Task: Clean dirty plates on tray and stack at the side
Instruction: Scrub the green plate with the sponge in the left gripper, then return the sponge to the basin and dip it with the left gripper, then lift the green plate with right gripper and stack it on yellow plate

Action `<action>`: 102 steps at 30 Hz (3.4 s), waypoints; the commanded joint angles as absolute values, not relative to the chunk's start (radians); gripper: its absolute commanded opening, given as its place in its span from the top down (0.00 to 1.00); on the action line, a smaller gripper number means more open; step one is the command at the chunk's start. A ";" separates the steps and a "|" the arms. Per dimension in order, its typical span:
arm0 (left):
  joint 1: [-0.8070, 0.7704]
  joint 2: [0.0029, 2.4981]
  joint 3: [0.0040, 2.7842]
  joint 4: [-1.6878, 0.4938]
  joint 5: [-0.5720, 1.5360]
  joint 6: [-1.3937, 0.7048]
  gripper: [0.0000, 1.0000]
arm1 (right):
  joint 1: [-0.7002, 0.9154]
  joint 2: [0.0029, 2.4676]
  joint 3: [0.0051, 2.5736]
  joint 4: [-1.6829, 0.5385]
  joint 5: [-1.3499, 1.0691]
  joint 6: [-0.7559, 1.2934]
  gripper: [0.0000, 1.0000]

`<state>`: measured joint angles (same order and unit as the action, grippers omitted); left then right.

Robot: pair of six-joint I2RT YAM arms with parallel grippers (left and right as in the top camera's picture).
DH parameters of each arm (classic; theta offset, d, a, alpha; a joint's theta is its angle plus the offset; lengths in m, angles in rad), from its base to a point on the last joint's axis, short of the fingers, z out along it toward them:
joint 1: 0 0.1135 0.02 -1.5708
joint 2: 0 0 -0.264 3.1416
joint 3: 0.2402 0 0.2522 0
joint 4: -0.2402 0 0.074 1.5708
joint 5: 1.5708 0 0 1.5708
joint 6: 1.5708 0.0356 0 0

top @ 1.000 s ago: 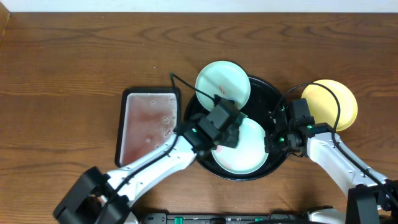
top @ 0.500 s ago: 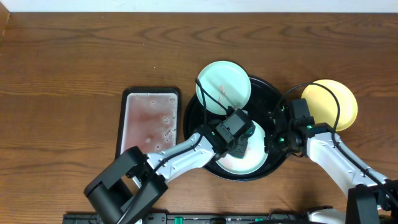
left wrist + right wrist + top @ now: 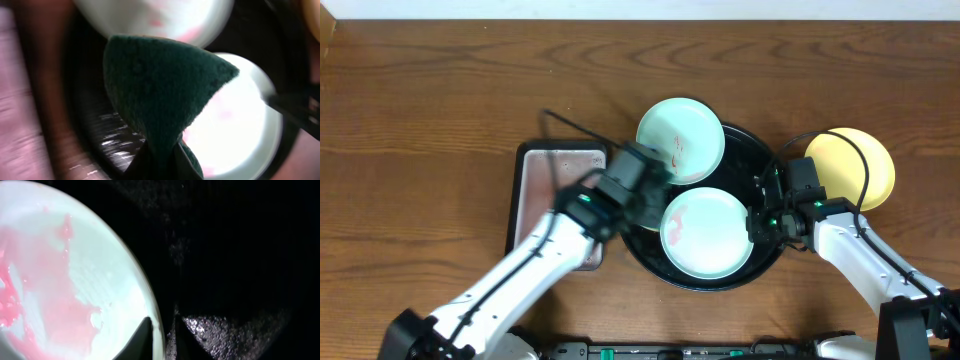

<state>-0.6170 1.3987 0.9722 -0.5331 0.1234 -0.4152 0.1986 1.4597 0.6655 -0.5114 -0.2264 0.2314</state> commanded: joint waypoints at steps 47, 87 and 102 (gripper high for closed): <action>-0.171 1.665 0.960 -0.594 0.104 -0.244 0.54 | 0.200 1.459 0.610 -0.490 -0.218 0.287 0.94; -0.171 1.666 0.959 -0.617 0.104 -0.244 0.38 | 0.662 1.086 0.803 -0.466 0.854 -0.173 0.99; -0.171 1.666 0.959 -0.594 0.104 -0.244 0.38 | 0.812 1.087 0.803 -0.325 1.075 -0.335 0.99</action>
<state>-0.1738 1.6752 0.9714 -0.6071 0.1051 -0.2497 0.8230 1.0966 0.7784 -0.3309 1.0142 -0.3447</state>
